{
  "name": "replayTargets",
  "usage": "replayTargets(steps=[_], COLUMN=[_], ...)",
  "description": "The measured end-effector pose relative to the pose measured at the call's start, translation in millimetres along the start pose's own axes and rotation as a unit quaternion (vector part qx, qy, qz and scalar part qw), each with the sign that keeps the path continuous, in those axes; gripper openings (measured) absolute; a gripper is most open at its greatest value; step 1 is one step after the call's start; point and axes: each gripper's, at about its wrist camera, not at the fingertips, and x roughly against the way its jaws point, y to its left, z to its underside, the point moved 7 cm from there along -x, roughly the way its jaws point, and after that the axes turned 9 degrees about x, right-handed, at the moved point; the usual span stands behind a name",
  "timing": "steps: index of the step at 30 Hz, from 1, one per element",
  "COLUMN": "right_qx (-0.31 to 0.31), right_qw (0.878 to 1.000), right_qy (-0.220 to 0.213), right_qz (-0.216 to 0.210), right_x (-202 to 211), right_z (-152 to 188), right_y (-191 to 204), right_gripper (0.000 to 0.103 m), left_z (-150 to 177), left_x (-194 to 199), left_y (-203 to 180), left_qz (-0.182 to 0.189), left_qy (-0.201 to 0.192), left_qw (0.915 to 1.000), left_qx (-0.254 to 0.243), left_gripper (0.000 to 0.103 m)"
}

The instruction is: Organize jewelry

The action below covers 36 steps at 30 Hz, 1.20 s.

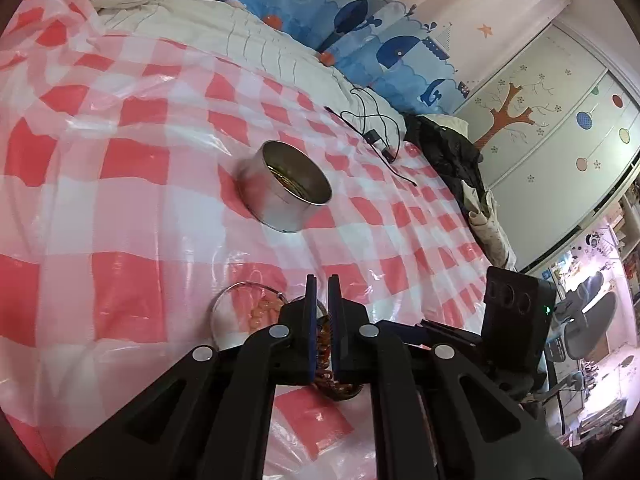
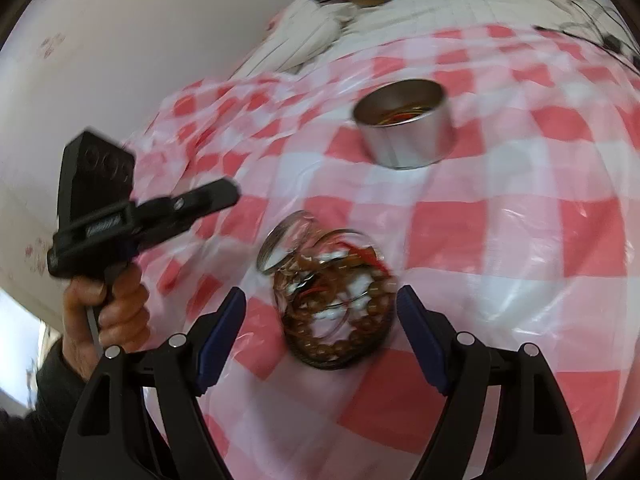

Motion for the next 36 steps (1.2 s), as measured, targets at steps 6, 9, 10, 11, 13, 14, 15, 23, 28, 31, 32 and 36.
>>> replayTargets(steps=[6,9,10,11,13,14,15,23,28,31,32,36], right_qx=[-0.005,-0.001,-0.001,-0.001,0.002,0.004,0.006,0.01,0.008,-0.004,-0.006,-0.017], right_qw=[1.0,1.0,1.0,1.0,1.0,1.0,1.0,1.0,1.0,0.999,0.999,0.996], right_qy=[0.004,0.004,0.006,0.007,0.011,0.013,0.016,0.022,-0.012,-0.036,-0.045,-0.083], right_qz=[-0.008,-0.009,-0.009,-0.01,-0.015,-0.015,-0.013,0.009,0.01,-0.007,-0.012,-0.037], right_x=[-6,-8,-9,-11,-15,-17,-19,-26,-12,-3,1,17], right_z=[1,0,1,1,2,3,4,7,-1,-8,-10,-19], right_y=[2,5,5,6,9,11,12,11,10,8,8,8], right_gripper=[0.075,0.075,0.074,0.071,0.064,0.06,0.06,0.014,0.008,0.008,0.008,0.007], left_z=[2,7,8,8,10,11,12,24,24,17,15,11], left_x=[-6,-12,-14,-16,-18,-20,-22,-38,-35,-26,-23,-19], left_y=[6,16,20,24,31,35,37,45,38,34,34,35], left_qz=[-0.042,-0.086,-0.106,-0.134,-0.165,-0.181,-0.194,-0.233,-0.244,-0.238,-0.235,-0.235], left_qy=[0.01,0.02,0.02,0.02,0.024,0.027,0.03,0.05,0.044,0.027,0.022,0.015], left_qw=[0.999,0.9958,0.9938,0.99,0.9846,0.9812,0.9783,0.9664,0.9617,0.9639,0.9651,0.966], left_qx=[-0.014,-0.023,-0.028,-0.04,-0.053,-0.06,-0.065,-0.095,-0.118,-0.115,-0.113,-0.108], left_gripper=[0.005,0.005,0.005,0.005,0.005,0.005,0.005,0.008,0.003,0.003,0.003,0.003])
